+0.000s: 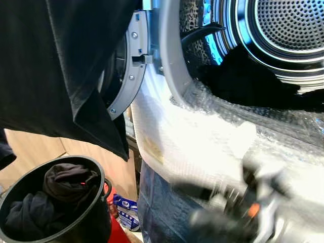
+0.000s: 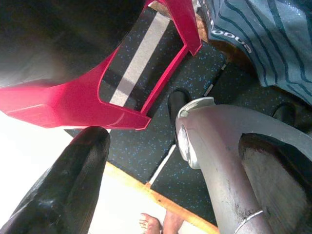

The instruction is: Clothes washing

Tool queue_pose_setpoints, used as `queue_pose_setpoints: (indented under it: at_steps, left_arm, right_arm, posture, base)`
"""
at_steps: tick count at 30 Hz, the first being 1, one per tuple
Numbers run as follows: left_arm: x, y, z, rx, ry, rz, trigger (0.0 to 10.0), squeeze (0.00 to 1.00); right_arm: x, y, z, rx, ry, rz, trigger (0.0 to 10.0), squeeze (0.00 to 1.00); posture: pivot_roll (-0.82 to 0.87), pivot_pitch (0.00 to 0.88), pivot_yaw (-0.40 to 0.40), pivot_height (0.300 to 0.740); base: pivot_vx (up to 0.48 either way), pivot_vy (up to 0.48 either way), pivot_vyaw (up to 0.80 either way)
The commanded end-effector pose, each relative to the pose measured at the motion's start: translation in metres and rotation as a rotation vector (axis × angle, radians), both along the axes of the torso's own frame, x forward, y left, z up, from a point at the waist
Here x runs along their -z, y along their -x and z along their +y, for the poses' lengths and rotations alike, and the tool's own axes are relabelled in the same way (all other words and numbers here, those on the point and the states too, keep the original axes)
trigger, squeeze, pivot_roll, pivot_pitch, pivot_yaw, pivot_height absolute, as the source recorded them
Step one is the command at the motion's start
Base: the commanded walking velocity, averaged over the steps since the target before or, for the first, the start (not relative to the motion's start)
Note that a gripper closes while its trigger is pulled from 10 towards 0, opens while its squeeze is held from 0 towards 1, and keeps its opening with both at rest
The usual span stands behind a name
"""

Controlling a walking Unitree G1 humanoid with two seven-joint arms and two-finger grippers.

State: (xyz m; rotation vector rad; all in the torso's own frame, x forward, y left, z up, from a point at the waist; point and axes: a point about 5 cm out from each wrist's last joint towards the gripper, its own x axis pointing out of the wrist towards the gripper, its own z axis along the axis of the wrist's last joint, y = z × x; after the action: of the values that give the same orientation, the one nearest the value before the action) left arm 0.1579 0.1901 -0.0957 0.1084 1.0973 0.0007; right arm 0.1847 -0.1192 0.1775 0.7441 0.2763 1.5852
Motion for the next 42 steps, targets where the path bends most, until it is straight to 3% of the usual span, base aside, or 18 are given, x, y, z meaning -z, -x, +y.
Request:
queue_pose_setpoints:
  at_steps: [1,2,3,6,8,9,12,15,19,21,27,30,32,37,39,41,42]
  left_arm:
    - [0.005,0.010,-0.007,0.022,0.017,0.051,10.0,0.00]
    - [0.005,0.011,-0.006,0.025,0.015,0.055,10.0,0.00]
    - [0.005,0.012,-0.006,0.027,0.014,0.056,10.0,0.00]
    - [0.005,0.012,-0.003,0.015,0.011,0.053,10.0,0.00]
    - [0.005,0.012,-0.003,0.015,0.011,0.054,10.0,0.00]
    - [0.005,0.012,-0.002,0.023,0.006,0.056,10.0,0.00]
    - [0.005,0.012,-0.002,0.025,0.004,0.058,10.0,0.00]
    - [0.005,0.013,-0.001,0.033,0.002,0.061,10.0,0.00]
    - [0.006,0.014,0.000,0.042,-0.006,0.068,10.0,0.00]
    - [0.006,0.015,0.001,0.044,-0.014,0.075,10.0,0.00]
    - [0.006,0.017,0.003,0.050,-0.017,0.080,10.0,0.00]
    - [0.007,0.018,0.003,0.053,-0.018,0.082,10.0,0.00]
    - [0.007,0.018,0.004,0.053,-0.020,0.082,10.0,0.00]
    - [0.006,0.016,0.004,0.048,-0.019,0.076,10.0,0.00]
    - [0.006,0.017,0.003,0.044,-0.017,0.077,10.0,0.00]
    - [0.006,0.017,0.004,0.049,-0.018,0.079,10.0,0.00]
    - [0.006,0.017,0.004,0.049,-0.018,0.079,10.0,0.00]
  right_arm:
    - [0.018,-0.003,-0.002,0.019,0.070,0.024,10.0,0.00]
    - [0.055,-0.009,-0.008,0.084,0.177,0.104,10.0,0.00]
    - [0.072,-0.008,-0.012,0.099,0.229,0.124,10.0,0.00]
    - [0.149,0.014,-0.037,0.109,0.533,0.228,10.0,0.00]
    - [0.152,0.015,-0.038,0.108,0.540,0.231,10.0,0.00]
    - [0.169,0.019,-0.044,0.121,0.613,0.238,10.0,0.00]
    - [0.187,0.025,-0.049,0.114,0.679,0.249,10.0,0.00]
    - [0.209,0.027,-0.053,0.205,0.767,0.292,10.0,0.00]
    - [0.222,0.025,-0.055,0.292,0.796,0.344,10.0,0.00]
    - [0.234,0.022,-0.061,0.423,0.853,0.403,10.0,0.00]
    - [0.250,0.024,-0.065,0.548,0.990,0.448,10.0,0.00]
    - [0.255,0.025,-0.062,0.602,1.008,0.493,10.0,0.00]
    - [0.263,0.030,-0.061,0.629,1.114,0.517,10.0,0.00]
    - [0.268,0.033,-0.065,0.676,1.207,0.540,10.0,0.00]
    - [0.271,0.033,-0.071,0.765,1.292,0.571,10.0,0.00]
    - [0.274,0.037,-0.080,0.824,1.458,0.581,10.0,0.00]
    - [0.274,0.037,-0.080,0.824,1.458,0.581,10.0,0.00]
  posture:
    - [-0.03,0.008,-0.033,0.740]
    - [-0.04,0.009,-0.029,0.740]
    - [-0.03,0.008,-0.031,0.740]
    - [-0.02,0.011,-0.023,0.740]
    - [-0.02,0.011,-0.023,0.740]
    - [-0.03,0.010,-0.022,0.740]
    - [-0.03,0.009,-0.019,0.740]
    - [-0.03,0.001,-0.008,0.740]
    - [-0.03,0.000,-0.006,0.740]
    - [-0.03,0.000,-0.004,0.740]
    - [-0.03,0.000,0.003,0.740]
    - [-0.02,0.000,0.003,0.740]
    - [-0.01,0.000,0.003,0.740]
    - [-0.01,0.000,0.003,0.740]
    - [-0.01,0.000,0.004,0.740]
    - [-0.02,0.000,0.016,0.740]
    - [-0.02,0.000,0.016,0.740]
  base:
    - [0.000,0.000,0.00]
    - [0.000,0.000,0.00]
    - [0.000,0.000,0.00]
    - [0.000,0.000,0.00]
    - [0.000,0.000,0.00]
    - [0.000,0.000,0.00]
    - [0.000,0.000,0.00]
    - [0.000,0.000,0.00]
    - [0.000,0.000,0.00]
    - [0.000,0.000,0.00]
    - [0.000,0.000,0.00]
    - [0.000,0.000,0.00]
    - [0.000,0.000,0.00]
    - [0.000,0.000,0.00]
    - [0.000,0.000,0.00]
    - [0.000,0.000,0.00]
    - [0.000,0.000,0.00]
